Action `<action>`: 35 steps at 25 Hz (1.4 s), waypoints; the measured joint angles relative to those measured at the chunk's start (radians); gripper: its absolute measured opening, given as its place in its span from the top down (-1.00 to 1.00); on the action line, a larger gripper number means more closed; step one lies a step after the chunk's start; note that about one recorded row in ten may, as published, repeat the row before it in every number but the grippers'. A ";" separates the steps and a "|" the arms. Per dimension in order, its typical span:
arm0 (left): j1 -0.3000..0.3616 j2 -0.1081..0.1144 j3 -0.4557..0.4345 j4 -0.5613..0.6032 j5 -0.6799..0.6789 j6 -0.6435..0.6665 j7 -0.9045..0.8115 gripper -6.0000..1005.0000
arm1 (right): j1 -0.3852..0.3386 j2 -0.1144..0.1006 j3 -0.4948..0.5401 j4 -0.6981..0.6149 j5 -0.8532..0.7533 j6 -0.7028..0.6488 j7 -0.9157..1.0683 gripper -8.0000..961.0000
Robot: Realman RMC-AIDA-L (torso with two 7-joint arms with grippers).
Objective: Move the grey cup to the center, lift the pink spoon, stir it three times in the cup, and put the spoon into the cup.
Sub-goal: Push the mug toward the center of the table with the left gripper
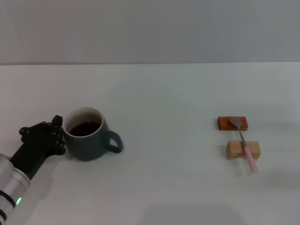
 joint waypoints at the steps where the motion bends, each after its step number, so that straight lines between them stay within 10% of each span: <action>1: 0.000 0.000 0.013 0.005 0.000 0.001 0.000 0.99 | 0.000 0.000 0.000 0.000 0.000 0.000 0.000 -0.11; 23: 0.044 0.000 0.185 0.128 -0.008 0.003 0.000 0.99 | -0.004 -0.001 0.000 0.000 -0.001 -0.004 0.000 -0.11; 35: -0.048 0.001 0.075 0.071 -0.014 -0.099 0.011 0.99 | -0.019 0.002 0.000 0.010 -0.006 -0.006 0.000 -0.12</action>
